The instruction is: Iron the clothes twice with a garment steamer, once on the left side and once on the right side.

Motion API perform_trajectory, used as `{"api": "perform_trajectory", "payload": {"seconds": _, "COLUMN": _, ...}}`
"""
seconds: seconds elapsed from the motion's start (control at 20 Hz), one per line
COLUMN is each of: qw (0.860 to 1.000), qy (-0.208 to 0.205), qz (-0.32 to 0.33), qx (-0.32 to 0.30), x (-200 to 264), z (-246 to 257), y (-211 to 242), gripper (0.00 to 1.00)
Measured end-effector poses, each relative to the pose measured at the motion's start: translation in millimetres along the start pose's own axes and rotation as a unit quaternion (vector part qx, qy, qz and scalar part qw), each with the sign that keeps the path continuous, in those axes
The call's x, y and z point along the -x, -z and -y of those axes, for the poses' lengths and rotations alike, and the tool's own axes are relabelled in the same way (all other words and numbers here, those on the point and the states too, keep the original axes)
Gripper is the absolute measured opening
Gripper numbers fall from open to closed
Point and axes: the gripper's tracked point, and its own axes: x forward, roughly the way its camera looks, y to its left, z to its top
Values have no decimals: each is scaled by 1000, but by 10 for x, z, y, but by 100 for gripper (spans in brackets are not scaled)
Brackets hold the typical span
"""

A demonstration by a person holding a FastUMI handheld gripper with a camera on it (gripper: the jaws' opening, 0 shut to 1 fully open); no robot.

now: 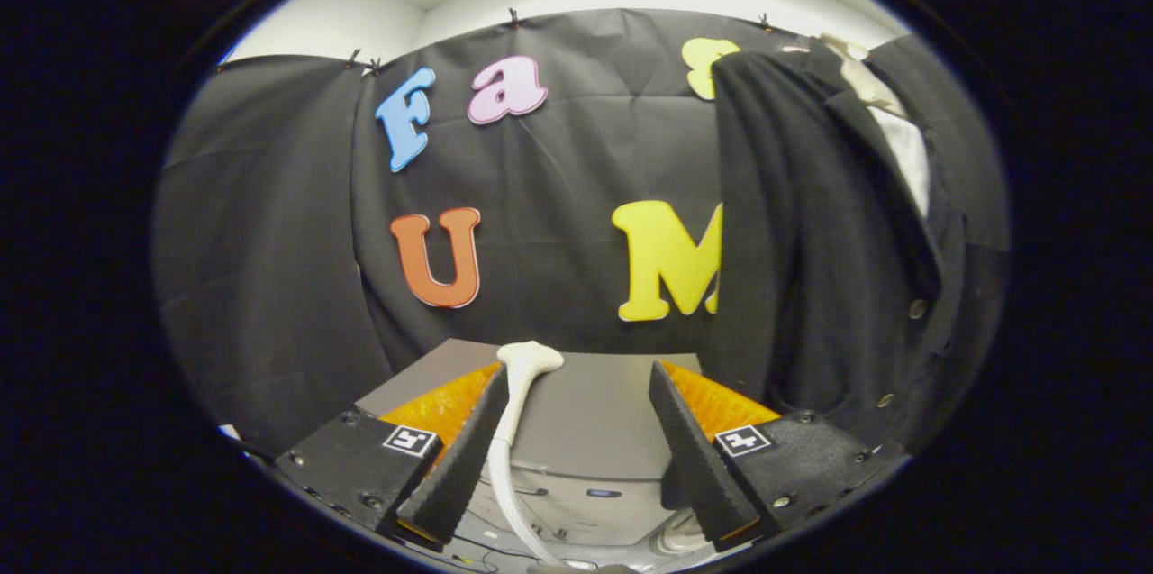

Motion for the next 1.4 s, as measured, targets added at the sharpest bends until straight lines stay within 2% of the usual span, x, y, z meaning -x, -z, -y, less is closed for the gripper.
{"api": "perform_trajectory", "payload": {"seconds": 0.25, "qw": 997, "qy": -19, "qz": -78, "qx": 4, "x": -931, "z": -373, "y": 249, "gripper": 98}}
{"api": "perform_trajectory", "payload": {"seconds": 0.45, "qw": 990, "qy": -22, "qz": -140, "qx": 4, "x": -1488, "z": -556, "y": 499, "gripper": 96}}
{"api": "perform_trajectory", "payload": {"seconds": 0.7, "qw": 976, "qy": -7, "qz": -219, "qx": -2, "x": -2041, "z": -672, "y": 850, "gripper": 94}}
{"api": "perform_trajectory", "payload": {"seconds": 0.85, "qw": 967, "qy": 2, "qz": -253, "qx": -2, "x": -2204, "z": -655, "y": 964, "gripper": 94}}
{"api": "perform_trajectory", "payload": {"seconds": 0.95, "qw": 962, "qy": 11, "qz": -272, "qx": -8, "x": -2300, "z": -630, "y": 1045, "gripper": 89}}
{"api": "perform_trajectory", "payload": {"seconds": 1.0, "qw": 960, "qy": 15, "qz": -278, "qx": -7, "x": -2332, "z": -642, "y": 1052, "gripper": 81}}
{"api": "perform_trajectory", "payload": {"seconds": 1.1, "qw": 956, "qy": 16, "qz": -292, "qx": -6, "x": -2383, "z": -651, "y": 1092, "gripper": 71}}
{"api": "perform_trajectory", "payload": {"seconds": 1.25, "qw": 947, "qy": 17, "qz": -321, "qx": -15, "x": -2409, "z": -651, "y": 1183, "gripper": 69}}
{"api": "perform_trajectory", "payload": {"seconds": 1.35, "qw": 942, "qy": 16, "qz": -335, "qx": -21, "x": -2425, "z": -662, "y": 1239, "gripper": 61}}
{"api": "perform_trajectory", "payload": {"seconds": 1.4, "qw": 939, "qy": 18, "qz": -343, "qx": -26, "x": -2418, "z": -669, "y": 1247, "gripper": 51}}
